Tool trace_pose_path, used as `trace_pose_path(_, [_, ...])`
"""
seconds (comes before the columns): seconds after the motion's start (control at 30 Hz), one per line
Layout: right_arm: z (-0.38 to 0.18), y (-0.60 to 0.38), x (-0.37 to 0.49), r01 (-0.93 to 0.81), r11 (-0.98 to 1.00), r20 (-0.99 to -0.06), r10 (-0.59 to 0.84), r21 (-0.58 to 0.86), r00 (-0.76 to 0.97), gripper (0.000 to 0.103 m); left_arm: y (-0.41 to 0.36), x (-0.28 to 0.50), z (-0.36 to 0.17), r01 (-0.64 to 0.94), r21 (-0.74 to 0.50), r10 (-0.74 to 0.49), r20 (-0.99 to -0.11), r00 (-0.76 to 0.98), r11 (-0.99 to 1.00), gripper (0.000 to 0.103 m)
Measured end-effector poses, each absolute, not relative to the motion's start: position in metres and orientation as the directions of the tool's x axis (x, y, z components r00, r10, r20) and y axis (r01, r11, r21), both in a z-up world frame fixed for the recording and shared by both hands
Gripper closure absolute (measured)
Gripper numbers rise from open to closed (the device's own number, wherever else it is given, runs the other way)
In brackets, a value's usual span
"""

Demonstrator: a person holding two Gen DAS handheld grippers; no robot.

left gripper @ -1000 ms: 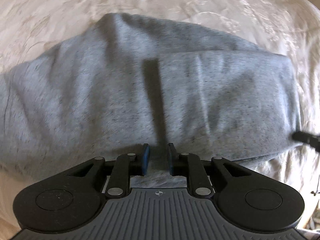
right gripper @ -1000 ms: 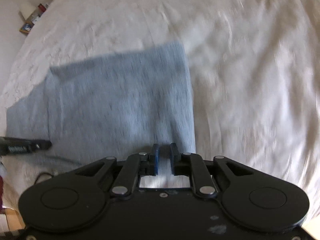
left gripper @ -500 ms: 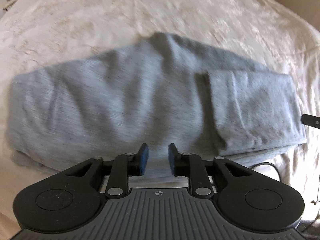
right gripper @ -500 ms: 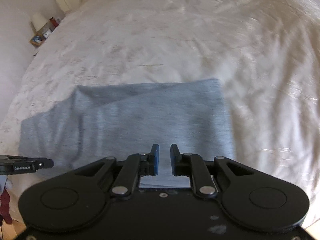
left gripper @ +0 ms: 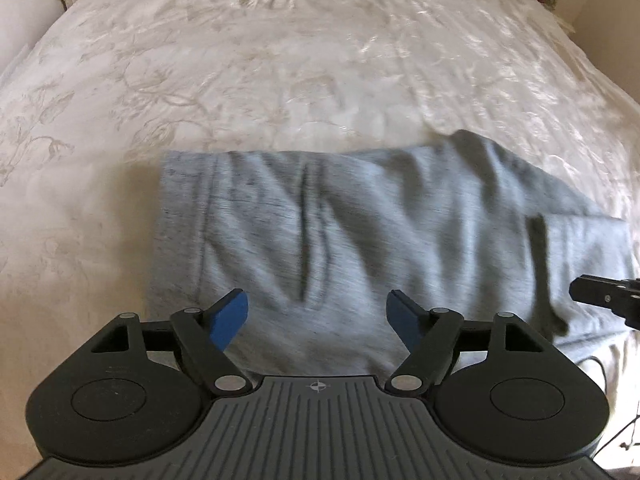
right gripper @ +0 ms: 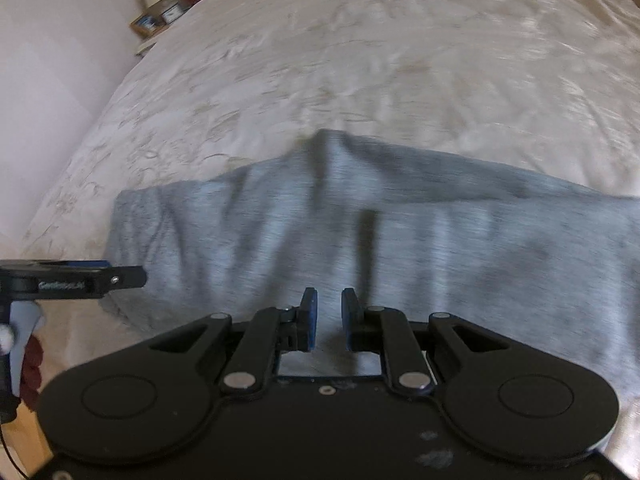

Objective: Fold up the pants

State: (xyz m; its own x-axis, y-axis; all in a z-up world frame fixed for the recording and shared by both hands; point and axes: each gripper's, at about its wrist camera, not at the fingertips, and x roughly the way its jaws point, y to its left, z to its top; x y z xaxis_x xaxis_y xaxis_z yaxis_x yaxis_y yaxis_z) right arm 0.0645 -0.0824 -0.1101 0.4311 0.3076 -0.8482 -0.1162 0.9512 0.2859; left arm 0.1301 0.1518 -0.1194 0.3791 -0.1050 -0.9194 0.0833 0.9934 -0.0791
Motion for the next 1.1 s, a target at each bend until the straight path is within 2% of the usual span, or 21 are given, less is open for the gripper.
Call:
trace_pose_path(0.2, [-0.116,-0.053,0.088,-0.122,0.955,-0.857,0.298,0.271,0.422,0.086,0.164,0.126,-0.163,0.126,-0.096,-0.122,-0.967,0.223,0.987,0.027])
trace_pose_path(0.47, [-0.130,-0.045,0.137,-0.095,0.967,-0.871,0.252,0.234,0.422,0.086,0.164,0.123,-0.171,0.147,-0.129,-0.158,-0.966,0.204,0.981,0.022])
trace_pose_path(0.7, [-0.155,-0.042,0.201,-0.074,0.975,-0.890,0.221,0.209,0.399,0.086,0.170,0.121,-0.171,0.143,-0.147,-0.176,-0.960,0.218,0.979,0.020])
trace_pose_path(0.83, [-0.173,-0.042,0.233,-0.058,0.981,-0.905,0.192,0.184,0.379,0.087,0.180,0.113,-0.166,0.137,-0.198,-0.226,-0.945,0.236,0.971,0.012])
trace_pose_path(0.93, [-0.185,-0.041,0.251,-0.064,0.984,-0.914,0.178,0.167,0.365,0.088,0.192,0.104,-0.158,0.093,-0.237,-0.253,-0.936,0.244,0.967,0.011])
trace_pose_path(1.1, [-0.188,-0.040,0.259,-0.087,0.984,-0.914,0.177,0.155,0.365,0.088,0.218,0.098,-0.135,0.016,-0.237,-0.229,-0.918,0.323,0.971,0.010])
